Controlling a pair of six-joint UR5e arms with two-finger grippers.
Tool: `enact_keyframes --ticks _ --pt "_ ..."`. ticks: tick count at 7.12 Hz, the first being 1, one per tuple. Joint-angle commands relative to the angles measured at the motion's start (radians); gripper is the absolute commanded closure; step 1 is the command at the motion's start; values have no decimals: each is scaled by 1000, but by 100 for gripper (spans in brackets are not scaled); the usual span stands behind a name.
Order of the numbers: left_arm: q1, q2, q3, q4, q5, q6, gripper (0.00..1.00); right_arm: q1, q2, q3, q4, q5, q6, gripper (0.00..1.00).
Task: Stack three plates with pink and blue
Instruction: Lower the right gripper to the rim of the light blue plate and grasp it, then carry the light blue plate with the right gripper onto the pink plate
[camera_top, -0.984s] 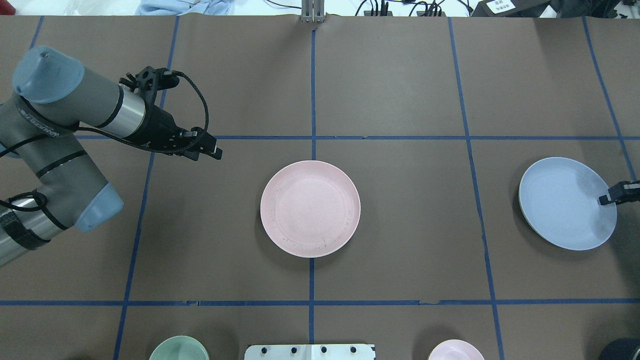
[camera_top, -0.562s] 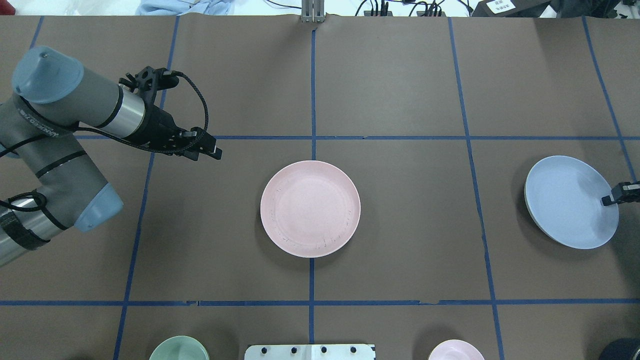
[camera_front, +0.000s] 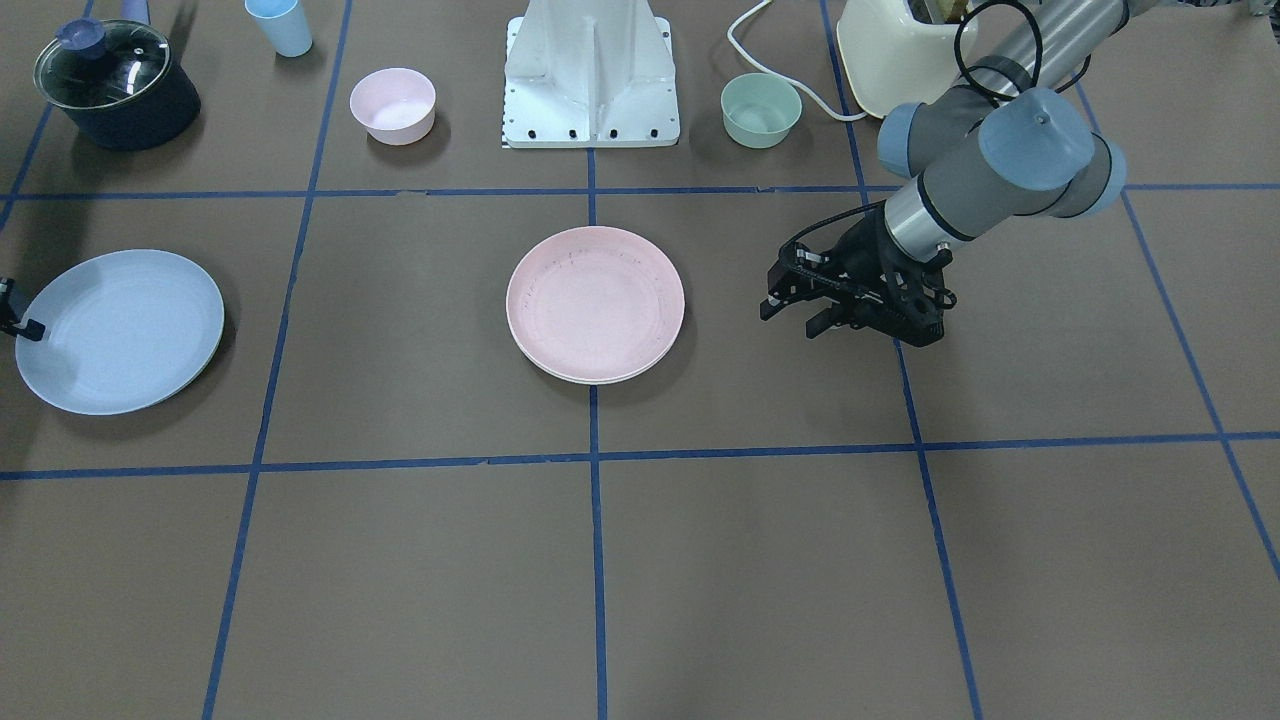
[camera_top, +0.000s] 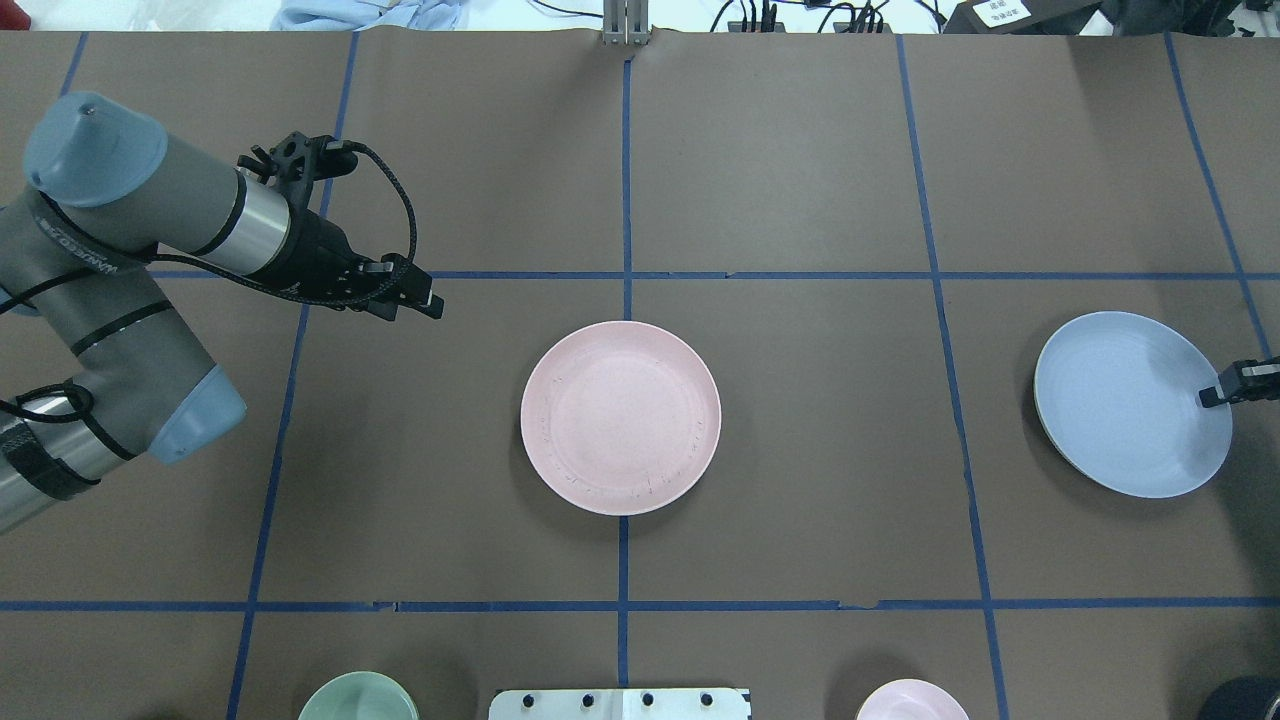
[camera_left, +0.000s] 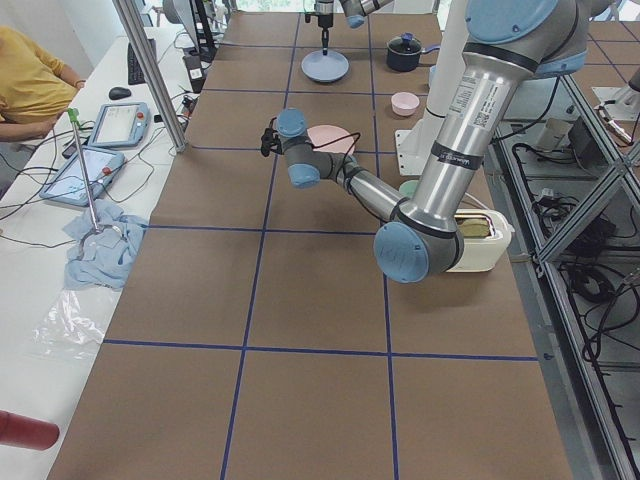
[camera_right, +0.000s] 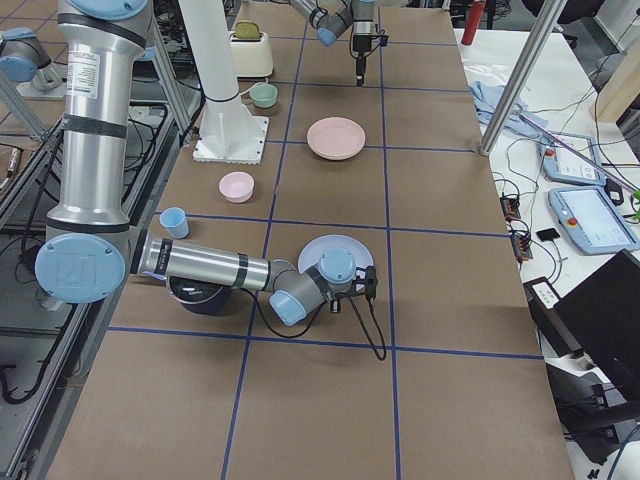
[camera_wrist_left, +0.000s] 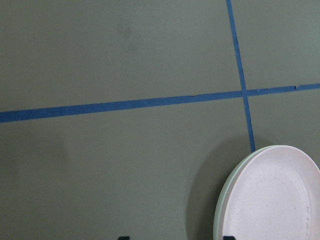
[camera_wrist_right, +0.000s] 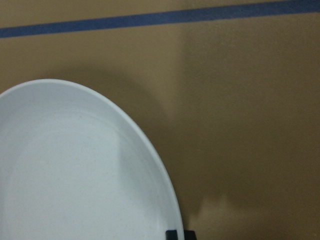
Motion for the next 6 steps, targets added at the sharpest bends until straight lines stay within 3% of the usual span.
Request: enact_keyframes --ticks 1,3,5,6 --pt "0 0 0 0 0 1 30 2 0 89 24 9 148 100" --pt "-3 0 -2 0 -3 1 30 -34 97 97 93 10 396 100" --pt "-3 0 -2 0 -3 4 30 -144 253 97 101 -11 649 100" --pt "-9 0 -2 0 -4 10 31 -225 321 102 101 -82 764 100"
